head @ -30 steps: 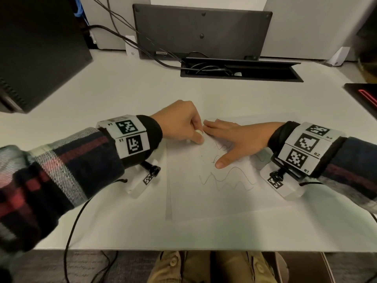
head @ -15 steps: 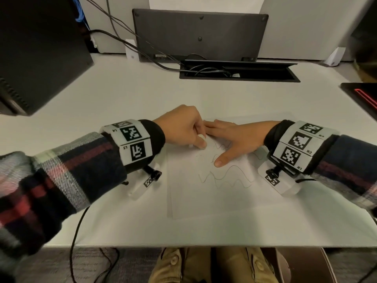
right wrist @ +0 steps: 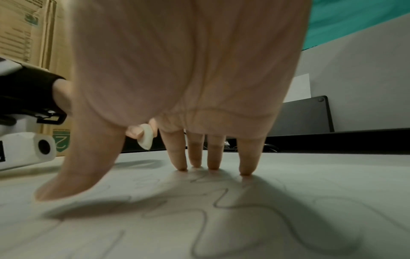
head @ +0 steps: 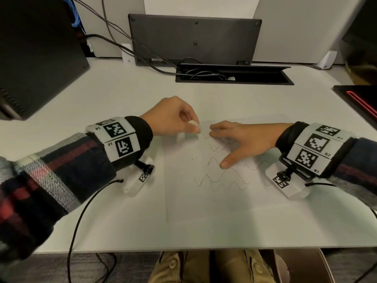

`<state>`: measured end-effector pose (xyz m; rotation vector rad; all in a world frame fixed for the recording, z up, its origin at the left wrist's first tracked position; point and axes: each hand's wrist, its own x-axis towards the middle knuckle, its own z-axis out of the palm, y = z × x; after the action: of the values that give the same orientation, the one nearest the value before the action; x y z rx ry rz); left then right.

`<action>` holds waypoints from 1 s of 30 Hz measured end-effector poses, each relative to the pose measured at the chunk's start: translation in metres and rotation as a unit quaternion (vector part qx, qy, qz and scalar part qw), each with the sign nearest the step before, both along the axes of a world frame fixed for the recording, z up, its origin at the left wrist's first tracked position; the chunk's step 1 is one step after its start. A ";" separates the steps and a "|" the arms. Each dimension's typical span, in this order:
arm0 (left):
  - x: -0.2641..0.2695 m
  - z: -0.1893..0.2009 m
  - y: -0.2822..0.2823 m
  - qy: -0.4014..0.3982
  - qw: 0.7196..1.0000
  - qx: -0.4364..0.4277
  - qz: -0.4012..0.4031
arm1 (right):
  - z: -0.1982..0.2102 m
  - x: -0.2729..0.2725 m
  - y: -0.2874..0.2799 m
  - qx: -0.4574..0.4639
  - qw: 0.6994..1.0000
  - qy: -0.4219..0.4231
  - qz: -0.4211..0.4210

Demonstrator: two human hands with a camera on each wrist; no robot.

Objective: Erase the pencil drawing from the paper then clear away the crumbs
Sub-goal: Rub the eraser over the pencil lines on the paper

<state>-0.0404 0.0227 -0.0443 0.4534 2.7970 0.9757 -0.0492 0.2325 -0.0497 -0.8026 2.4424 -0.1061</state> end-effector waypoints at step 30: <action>0.014 -0.007 0.025 -0.035 0.995 -0.065 -0.073 | -0.005 0.006 -0.002 0.029 0.999 -0.013 0.003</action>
<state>-0.0265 0.0481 -0.0515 0.5835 2.7003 0.7596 -0.0436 0.2300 -0.0551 -0.7790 2.4066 -0.0420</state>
